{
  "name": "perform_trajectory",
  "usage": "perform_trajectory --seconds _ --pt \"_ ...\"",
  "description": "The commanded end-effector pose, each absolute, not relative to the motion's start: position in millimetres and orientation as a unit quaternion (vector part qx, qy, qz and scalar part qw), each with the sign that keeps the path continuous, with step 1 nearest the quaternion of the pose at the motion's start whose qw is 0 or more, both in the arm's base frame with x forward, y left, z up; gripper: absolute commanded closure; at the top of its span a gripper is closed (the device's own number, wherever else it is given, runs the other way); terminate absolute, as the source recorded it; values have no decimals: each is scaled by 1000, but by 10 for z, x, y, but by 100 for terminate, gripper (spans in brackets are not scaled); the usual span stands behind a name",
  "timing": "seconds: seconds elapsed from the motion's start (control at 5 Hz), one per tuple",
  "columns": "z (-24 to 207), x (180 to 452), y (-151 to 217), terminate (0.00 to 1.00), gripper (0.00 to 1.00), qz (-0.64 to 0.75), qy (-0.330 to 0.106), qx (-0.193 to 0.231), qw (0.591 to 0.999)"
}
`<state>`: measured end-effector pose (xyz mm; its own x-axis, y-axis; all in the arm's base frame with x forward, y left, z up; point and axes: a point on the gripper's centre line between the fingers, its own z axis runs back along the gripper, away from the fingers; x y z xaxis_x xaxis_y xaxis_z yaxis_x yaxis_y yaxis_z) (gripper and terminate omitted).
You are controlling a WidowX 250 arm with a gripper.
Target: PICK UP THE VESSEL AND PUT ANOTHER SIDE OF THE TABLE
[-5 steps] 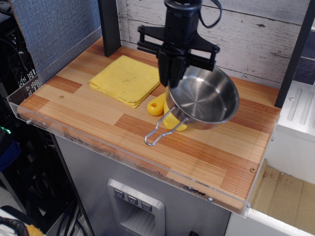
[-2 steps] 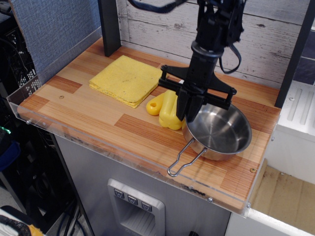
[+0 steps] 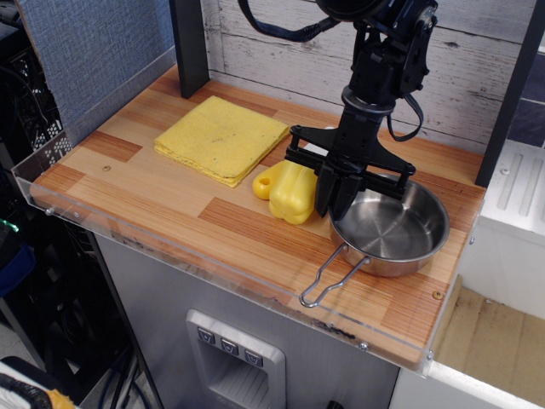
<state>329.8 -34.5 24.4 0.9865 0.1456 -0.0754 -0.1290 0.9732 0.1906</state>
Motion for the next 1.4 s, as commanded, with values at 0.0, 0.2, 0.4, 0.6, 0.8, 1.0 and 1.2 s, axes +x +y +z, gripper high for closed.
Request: perform_trajectory --seconds 0.0,0.2,0.4,0.6,0.8,1.0,1.2 --pt "369 3266 -349 0 100 82 10 80 993" --pt "459 3244 -319 0 0 78 -8 61 995" --pt "679 3196 -216 0 0 78 -41 44 995" --pt "868 3174 -75 0 0 80 -65 22 994" --pt "1013 3201 47 0 0 82 -70 12 994" --pt "1143 3279 189 0 0 78 -64 6 995" --pt "1234 3464 278 0 0 58 -61 20 996"
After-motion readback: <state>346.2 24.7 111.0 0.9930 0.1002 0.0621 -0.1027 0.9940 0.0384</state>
